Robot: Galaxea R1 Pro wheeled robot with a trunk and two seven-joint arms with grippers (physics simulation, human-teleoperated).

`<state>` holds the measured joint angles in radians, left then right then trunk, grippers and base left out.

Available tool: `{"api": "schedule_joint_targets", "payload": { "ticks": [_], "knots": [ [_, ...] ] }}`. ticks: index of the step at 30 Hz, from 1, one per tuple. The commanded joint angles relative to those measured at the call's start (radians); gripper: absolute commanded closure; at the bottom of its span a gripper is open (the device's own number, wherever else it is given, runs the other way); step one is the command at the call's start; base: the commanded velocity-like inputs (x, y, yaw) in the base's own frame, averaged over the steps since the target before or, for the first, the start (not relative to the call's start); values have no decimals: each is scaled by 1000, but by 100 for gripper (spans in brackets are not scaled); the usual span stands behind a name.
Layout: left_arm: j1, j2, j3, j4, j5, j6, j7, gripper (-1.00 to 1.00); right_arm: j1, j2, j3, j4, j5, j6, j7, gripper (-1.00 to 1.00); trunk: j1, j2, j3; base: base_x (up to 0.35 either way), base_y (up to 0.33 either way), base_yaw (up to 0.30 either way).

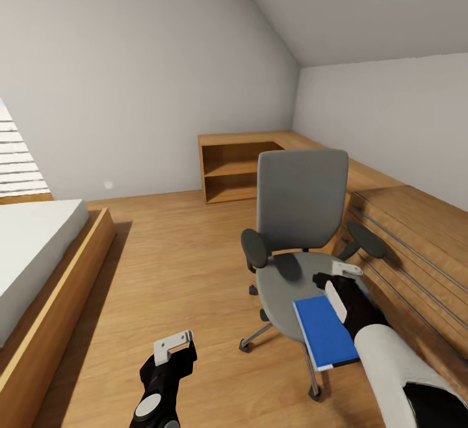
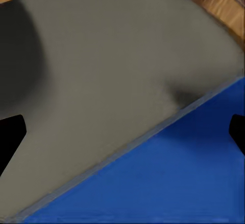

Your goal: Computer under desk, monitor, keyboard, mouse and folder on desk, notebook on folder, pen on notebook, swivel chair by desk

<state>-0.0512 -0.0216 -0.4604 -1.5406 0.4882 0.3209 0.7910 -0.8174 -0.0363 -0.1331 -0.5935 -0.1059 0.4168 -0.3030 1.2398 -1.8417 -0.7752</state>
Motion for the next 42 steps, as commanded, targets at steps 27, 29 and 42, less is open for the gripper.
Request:
{"api": "schedule_joint_targets", "payload": {
  "ticks": [27, 29, 42],
  "knots": [
    [-1, 2, -1, -1, 2, 1, 8, -100, 459, 125, -3, -900, -133, 289, -4, -100, 0, 0, -1, 0, 0, 0],
    [-1, 2, -1, -1, 2, 1, 7, -100, 459, 124, -4, -903, -146, 290, -5, -100, 0, 0, -1, 0, 0, 0],
    [-1, 2, -1, -1, 4, 2, 6, -100, 460, 124, -27, -905, -165, 287, -4, -100, 0, 0, 8, 0, 146, -144]
  ]
}}
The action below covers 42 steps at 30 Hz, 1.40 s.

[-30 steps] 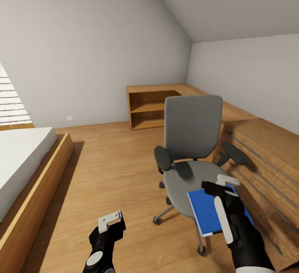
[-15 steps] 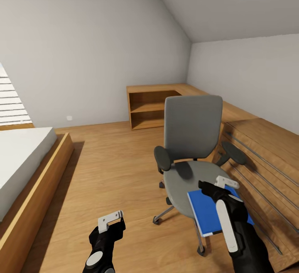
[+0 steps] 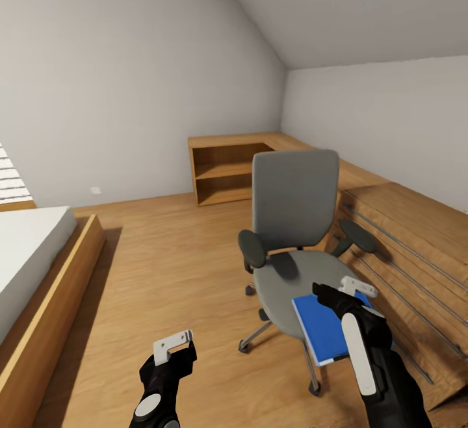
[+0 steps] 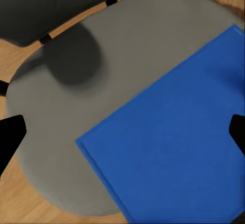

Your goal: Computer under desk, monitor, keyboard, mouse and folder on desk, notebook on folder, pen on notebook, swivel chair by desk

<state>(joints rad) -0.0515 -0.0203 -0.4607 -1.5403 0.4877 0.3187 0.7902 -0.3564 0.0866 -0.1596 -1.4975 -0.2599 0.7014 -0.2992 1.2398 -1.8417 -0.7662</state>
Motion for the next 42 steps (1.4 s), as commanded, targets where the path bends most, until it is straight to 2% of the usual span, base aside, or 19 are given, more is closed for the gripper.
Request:
{"api": "schedule_joint_targets", "payload": {
  "ticks": [1, 5, 8, 10, 11, 13, 17, 19, 20, 23, 24, 29, 33, 42],
  "knots": [
    [-1, 0, -1, -1, 5, 4, 6, -100, -1, 1, -3, -1, -11, 3, -8, -100, 0, 0, 0, 0, 309, -237],
    [-1, 0, -1, -1, 4, 4, 6, -100, -1, 1, -30, -1, -14, 3, -5, -100, 0, 0, 4, 0, 318, -244],
    [-1, 0, -1, -1, 4, 3, 6, -100, -1, 1, -45, -2, -33, 3, -4, -100, 0, 0, 6, 0, 273, -232],
    [-1, 0, -1, -1, 3, 3, 6, -100, -1, 0, -58, -4, -62, 4, -4, -100, 0, 0, 7, 0, 184, -125],
    [-1, 0, -1, -1, 3, 4, 7, -100, -1, 0, -68, -16, -97, 5, -4, -100, 0, 0, 7, 0, 68, -45],
    [-1, 0, -1, -1, 4, 5, 7, -100, 0, -2, -74, -25, -116, 6, -4, -100, 0, 0, 7, 0, 38, -26],
    [-1, -1, -2, -2, 3, 5, 7, -100, 1, -3, -86, -28, -124, 8, -4, -100, 0, 0, 7, 0, 13, -9],
    [-1, -1, -3, -4, 2, 4, 7, -100, 2, -3, -106, -29, -128, 10, -3, -100, 0, 0, 7, 0, 5, -4],
    [-1, -2, -3, -7, 2, 4, 9, -100, 8, -4, -164, -32, -166, 12, 7, -100, 4, -7, 4, 0, 1, -1],
    [-1, -2, -3, -8, 2, 3, 10, -100, 10, -5, -209, -33, -204, 17, 21, -100, 15, -28, -5, 0, 0, 0],
    [-1, -3, -3, -8, 2, 3, 13, -100, 18, -6, -312, -33, -284, 44, 61, -100, 19, -35, -8, 0, 0, 0],
    [-1, -3, -3, -8, 2, 3, 13, -100, 19, -5, -365, -31, -333, 76, 73, -100, 38, -70, -24, 0, 0, 0],
    [-1, -3, -3, -8, 2, 3, 14, -100, 19, -5, -428, -27, -381, 87, 76, -100, 54, -98, -37, 0, 0, 0],
    [-1, -3, -3, -7, 2, 5, 14, -100, 25, -7, -454, -26, -406, 95, 87, -100, 88, -161, -65, 0, 0, 0]
  ]
}}
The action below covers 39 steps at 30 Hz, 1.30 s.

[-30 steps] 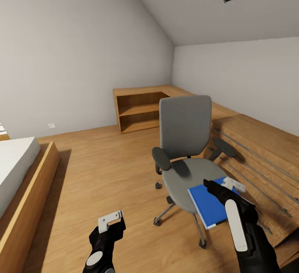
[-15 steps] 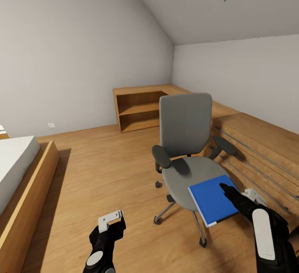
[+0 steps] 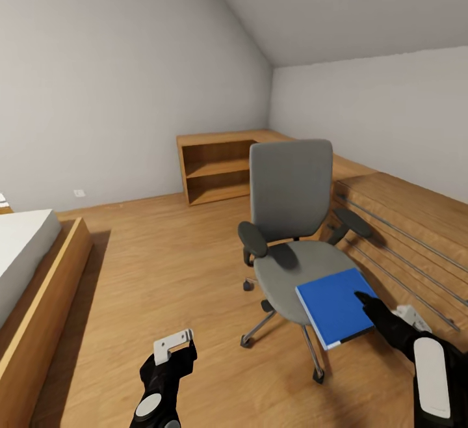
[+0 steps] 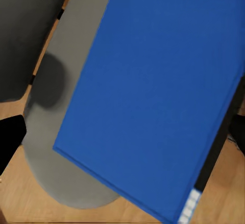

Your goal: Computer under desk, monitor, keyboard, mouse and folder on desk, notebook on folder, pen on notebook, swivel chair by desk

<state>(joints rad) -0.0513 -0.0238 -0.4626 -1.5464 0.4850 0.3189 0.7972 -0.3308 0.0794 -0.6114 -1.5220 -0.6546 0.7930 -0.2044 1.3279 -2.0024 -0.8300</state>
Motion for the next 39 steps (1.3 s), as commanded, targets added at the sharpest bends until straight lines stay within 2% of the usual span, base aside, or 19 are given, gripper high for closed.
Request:
{"api": "schedule_joint_targets", "payload": {
  "ticks": [1, 7, 11, 12, 15, 17, 21, 29, 39],
  "knots": [
    [-1, 0, -1, -1, 4, 4, 7, -100, 0, 0, -3, -1, -13, 6, -2, -100, 4, -8, -4, 0, 0, 0],
    [-1, 0, -2, -1, 4, 5, 7, -100, 19, -6, -28, -2, -24, 28, 87, -100, 27, -50, -23, 0, 0, 0],
    [-1, 0, -2, -1, 4, 5, 7, -100, 35, -7, -62, -3, -28, 44, 150, -100, 42, -78, -36, 0, 0, 0],
    [-1, 0, -2, -1, 4, 5, 7, -100, 40, -7, -89, -3, -31, 55, 182, -100, 46, -85, -39, 0, 0, 0],
    [-1, 0, -1, -1, 4, 5, 7, -100, 45, -6, -131, -3, -35, 70, 233, -100, 57, -106, -48, 0, 0, 0],
    [-1, 0, -2, -1, 4, 5, 7, -100, 48, -7, -187, 3, -39, 78, 329, -100, 65, -120, -54, 0, 0, 0],
    [-1, 0, -2, -1, 4, 5, 7, -100, 49, -7, -232, 25, -41, 81, 424, -100, 80, -148, -67, 0, 0, 0],
    [-1, -1, -2, -1, 4, 5, 7, -100, 50, -7, -245, 107, -43, 80, 446, -100, 111, -204, -92, 0, 0, 0],
    [-1, -1, -2, 0, 5, 5, 7, -100, 49, -7, -243, 115, -43, 75, 460, -100, 149, -274, -123, 0, 0, 0]
  ]
}}
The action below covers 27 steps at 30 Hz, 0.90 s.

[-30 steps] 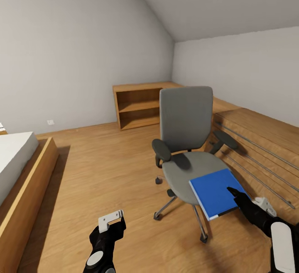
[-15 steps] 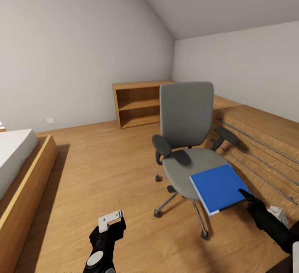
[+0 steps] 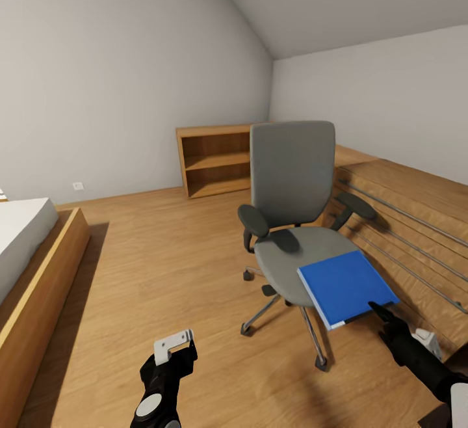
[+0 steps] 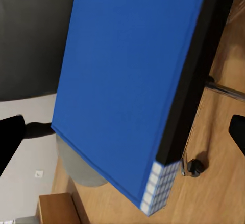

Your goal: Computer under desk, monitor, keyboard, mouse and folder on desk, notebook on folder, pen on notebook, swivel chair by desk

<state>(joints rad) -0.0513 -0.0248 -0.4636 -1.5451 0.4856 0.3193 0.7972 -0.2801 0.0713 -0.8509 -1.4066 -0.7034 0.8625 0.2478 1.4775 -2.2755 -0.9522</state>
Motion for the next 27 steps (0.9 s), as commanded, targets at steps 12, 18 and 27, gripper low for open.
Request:
{"api": "schedule_joint_targets", "payload": {
  "ticks": [12, 18, 27],
  "knots": [
    [-1, 0, -6, 0, 5, 4, 7, -100, -2, 3, -4, 1, 4, 6, 9, -100, 46, -85, -39, 0, 0, 0],
    [-1, 0, -7, 0, 5, 4, 7, -100, -2, 1, 1, -3, 5, 7, 6, -100, 69, -127, -57, 0, 0, 0],
    [-1, 0, -7, 0, 5, 4, 7, -100, -2, -5, 4, -10, -6, -2, 20, -100, 103, -190, -86, 0, 0, 0]
  ]
}}
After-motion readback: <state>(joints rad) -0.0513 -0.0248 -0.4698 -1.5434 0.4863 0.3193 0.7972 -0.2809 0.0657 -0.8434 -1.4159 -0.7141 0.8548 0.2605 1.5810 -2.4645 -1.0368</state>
